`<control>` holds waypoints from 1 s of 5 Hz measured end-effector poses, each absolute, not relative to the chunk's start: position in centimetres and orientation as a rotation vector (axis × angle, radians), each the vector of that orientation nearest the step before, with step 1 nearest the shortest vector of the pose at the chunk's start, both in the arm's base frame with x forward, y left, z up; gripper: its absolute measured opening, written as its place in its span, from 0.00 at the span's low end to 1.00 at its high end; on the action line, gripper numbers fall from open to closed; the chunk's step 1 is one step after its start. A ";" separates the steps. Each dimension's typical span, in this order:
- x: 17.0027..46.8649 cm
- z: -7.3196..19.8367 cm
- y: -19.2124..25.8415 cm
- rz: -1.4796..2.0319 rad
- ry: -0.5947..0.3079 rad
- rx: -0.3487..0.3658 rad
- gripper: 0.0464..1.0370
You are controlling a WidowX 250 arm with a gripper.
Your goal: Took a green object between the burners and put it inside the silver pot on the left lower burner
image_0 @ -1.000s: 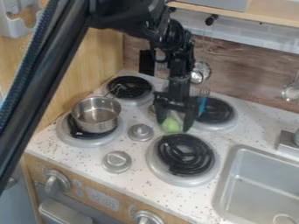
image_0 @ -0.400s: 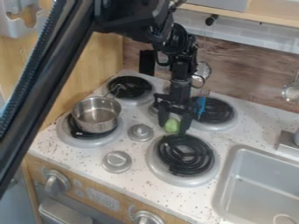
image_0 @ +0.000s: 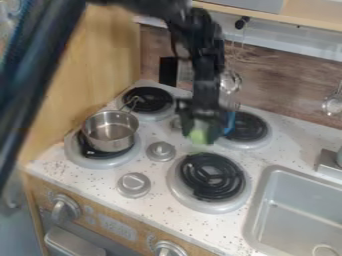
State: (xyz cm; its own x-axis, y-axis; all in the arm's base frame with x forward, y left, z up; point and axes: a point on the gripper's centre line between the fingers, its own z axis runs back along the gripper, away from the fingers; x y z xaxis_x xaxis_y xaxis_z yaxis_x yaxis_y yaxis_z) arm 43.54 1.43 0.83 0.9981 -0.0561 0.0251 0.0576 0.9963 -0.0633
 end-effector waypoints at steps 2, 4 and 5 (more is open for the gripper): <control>38.9 1.0 8.4 0.115 0.032 -0.030 0.64; 37.1 1.0 11.8 0.187 0.019 -0.040 0.64; 37.1 1.4 12.2 0.189 0.006 -0.015 0.64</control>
State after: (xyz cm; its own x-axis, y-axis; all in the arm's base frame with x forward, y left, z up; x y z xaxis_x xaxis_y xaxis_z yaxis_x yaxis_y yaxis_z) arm 37.06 12.21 1.35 0.9823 0.1874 -0.0073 -0.1875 0.9822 -0.0145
